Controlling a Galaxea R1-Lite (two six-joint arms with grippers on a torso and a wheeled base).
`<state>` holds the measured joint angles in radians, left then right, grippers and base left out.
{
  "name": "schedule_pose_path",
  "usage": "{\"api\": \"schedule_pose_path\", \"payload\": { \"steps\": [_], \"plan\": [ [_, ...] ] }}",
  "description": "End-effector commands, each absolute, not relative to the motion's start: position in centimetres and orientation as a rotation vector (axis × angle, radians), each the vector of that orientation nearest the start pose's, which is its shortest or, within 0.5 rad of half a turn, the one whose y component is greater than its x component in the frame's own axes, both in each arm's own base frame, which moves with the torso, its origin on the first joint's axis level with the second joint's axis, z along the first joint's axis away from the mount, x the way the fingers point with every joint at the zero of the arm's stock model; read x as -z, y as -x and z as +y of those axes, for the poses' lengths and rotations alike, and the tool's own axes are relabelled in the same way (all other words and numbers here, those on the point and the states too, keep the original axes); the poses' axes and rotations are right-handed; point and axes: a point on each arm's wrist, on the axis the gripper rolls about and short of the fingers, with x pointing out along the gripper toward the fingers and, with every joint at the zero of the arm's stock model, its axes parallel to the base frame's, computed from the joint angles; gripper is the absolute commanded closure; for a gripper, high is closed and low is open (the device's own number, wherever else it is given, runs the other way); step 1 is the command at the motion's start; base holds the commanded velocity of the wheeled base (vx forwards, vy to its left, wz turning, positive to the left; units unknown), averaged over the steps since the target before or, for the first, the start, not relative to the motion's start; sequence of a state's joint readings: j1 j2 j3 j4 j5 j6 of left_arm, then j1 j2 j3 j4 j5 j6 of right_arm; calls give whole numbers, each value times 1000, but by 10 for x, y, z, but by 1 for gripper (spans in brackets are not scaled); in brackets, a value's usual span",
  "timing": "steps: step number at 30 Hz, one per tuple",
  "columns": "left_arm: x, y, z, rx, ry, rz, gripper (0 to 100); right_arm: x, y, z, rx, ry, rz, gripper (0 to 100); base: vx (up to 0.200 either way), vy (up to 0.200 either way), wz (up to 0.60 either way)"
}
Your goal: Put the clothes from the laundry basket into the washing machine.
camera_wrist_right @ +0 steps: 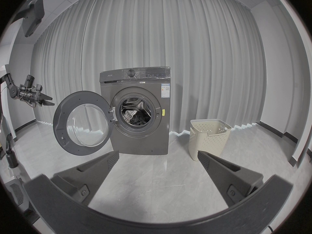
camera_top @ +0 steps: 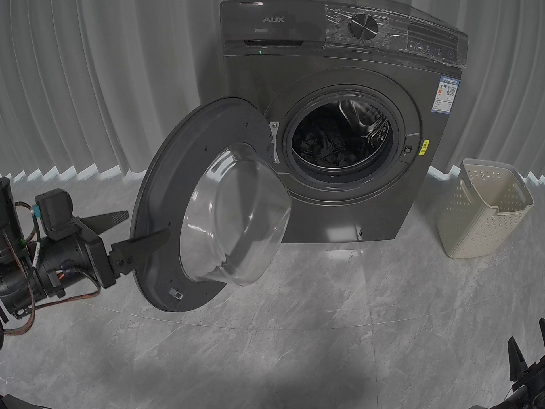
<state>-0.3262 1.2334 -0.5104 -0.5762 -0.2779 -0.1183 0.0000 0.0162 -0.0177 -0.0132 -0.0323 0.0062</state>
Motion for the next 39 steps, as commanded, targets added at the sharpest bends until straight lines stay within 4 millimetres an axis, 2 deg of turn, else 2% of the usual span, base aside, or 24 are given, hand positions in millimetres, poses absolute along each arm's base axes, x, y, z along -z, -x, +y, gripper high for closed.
{"api": "schedule_pose_path", "payload": {
  "steps": [1, 9, 15, 21, 22, 23, 24, 27, 32, 39],
  "plan": [
    [-206, -181, -44, 471, 28, 174, 0, -77, 23, -1, 32, -6, -14, 0, 0, 0, 0],
    [-187, -213, -51, 464, 14, 259, 0, -77, 23, -1, 32, -6, -14, 0, 0, 0, 0],
    [-181, -233, -61, 502, 26, 230, 0, -77, 23, -1, 32, -6, -12, 0, 0, 0, 0],
    [-185, -220, -92, 653, 60, 221, 0, -77, 23, -1, 32, -6, -14, 0, 0, 0, 0],
    [-194, -205, -106, 727, 109, 203, 0, -77, 23, -1, 32, -6, -14, 0, 0, 0, 0],
    [-195, -204, -106, 731, 113, 201, 0, -77, 23, -1, 32, -6, -14, 0, 0, 0, 0],
    [-206, -188, -114, 795, 164, 186, 0, -77, 23, -1, 32, -6, -14, 0, 0, 0, 0],
    [-213, -174, -122, 849, 206, 183, 0, -77, 23, -1, 32, -6, -14, 0, 0, 0, 0],
    [-210, -177, -121, 806, 196, 185, 0, -77, 23, -1, 32, -6, -14, 0, 0, 0, 0],
    [-195, -198, -130, 702, 107, 204, 0, -77, 23, -1, 32, -6, -14, 0, 0, 0, 0]
  ]
}}
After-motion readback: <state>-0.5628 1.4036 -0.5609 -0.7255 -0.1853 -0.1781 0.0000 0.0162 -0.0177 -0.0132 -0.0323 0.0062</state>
